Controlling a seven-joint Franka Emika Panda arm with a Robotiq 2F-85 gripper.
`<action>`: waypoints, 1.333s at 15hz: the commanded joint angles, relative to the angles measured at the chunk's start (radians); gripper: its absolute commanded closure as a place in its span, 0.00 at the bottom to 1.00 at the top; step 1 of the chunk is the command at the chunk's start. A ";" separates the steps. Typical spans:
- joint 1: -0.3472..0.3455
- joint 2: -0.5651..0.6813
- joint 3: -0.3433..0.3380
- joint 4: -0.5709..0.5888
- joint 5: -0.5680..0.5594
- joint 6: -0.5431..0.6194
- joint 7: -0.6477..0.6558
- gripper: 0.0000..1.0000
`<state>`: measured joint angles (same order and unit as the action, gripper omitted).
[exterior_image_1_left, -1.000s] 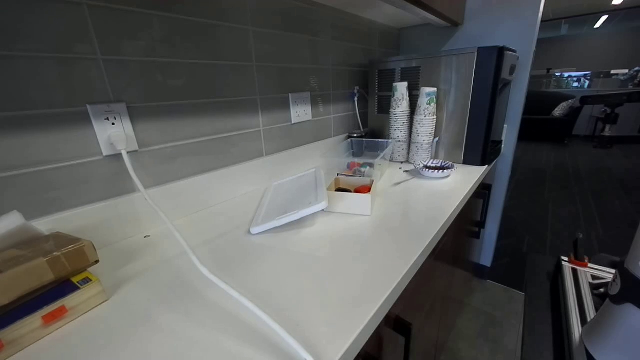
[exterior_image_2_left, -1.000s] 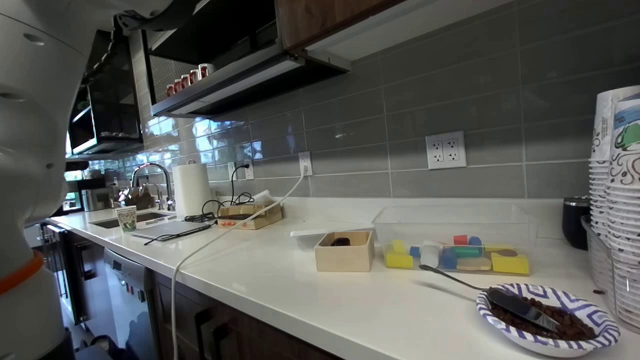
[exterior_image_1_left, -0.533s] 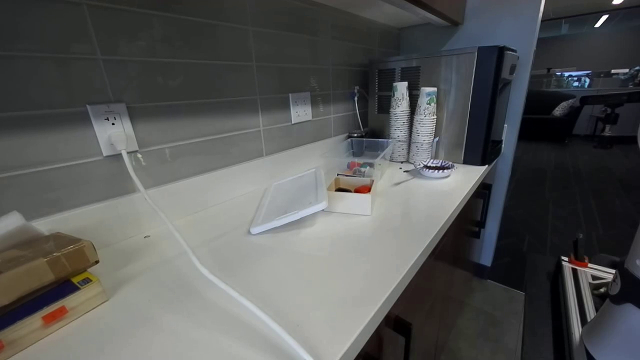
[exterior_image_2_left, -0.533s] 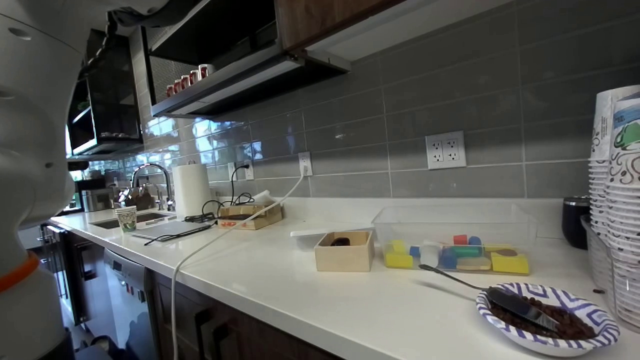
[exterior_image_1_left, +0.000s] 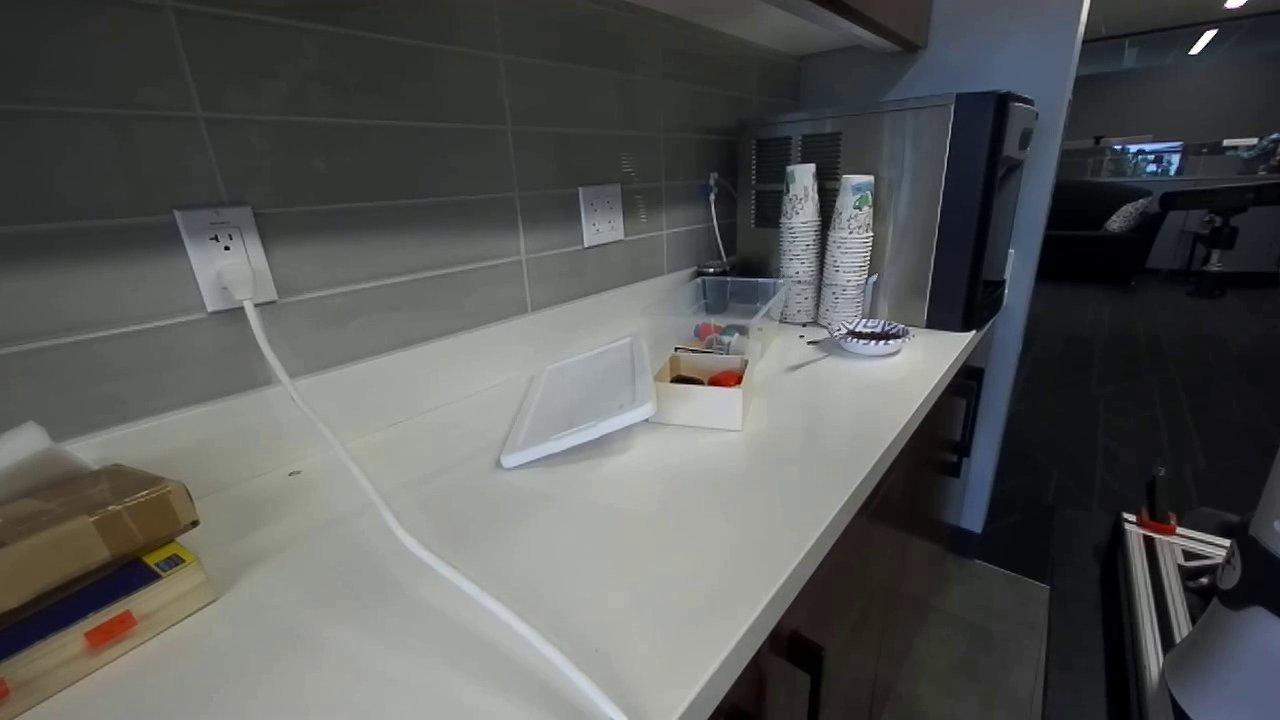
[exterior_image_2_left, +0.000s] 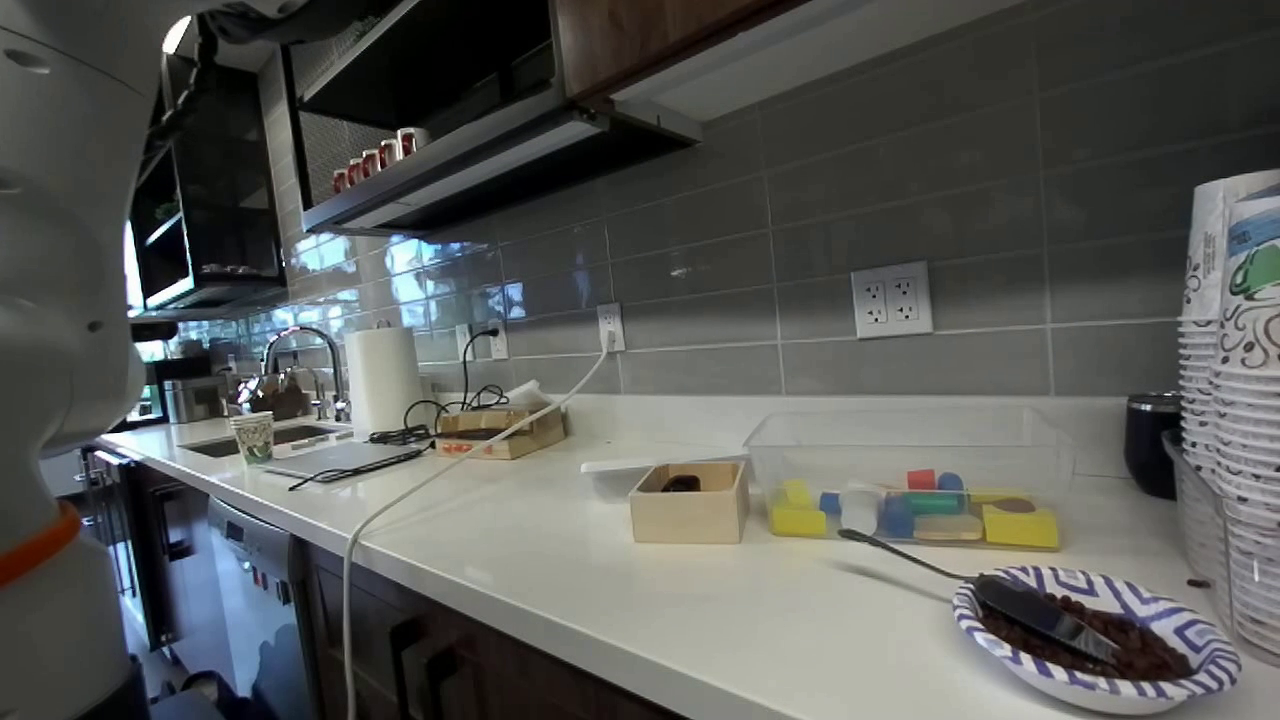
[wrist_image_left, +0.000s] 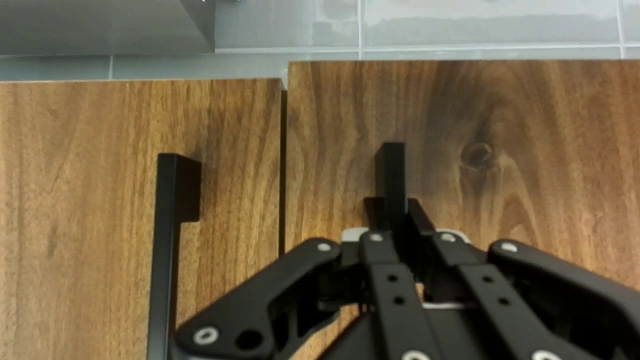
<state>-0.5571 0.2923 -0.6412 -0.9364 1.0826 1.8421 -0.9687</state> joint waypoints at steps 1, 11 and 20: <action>0.076 -0.121 -0.041 -0.155 -0.137 0.057 0.033 0.97; 0.200 -0.488 0.047 -0.582 -0.536 0.354 0.214 0.97; 0.137 -0.807 0.190 -0.942 -0.822 0.575 0.436 0.97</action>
<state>-0.3999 -0.4000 -0.4882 -1.7051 0.3908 2.3267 -0.6430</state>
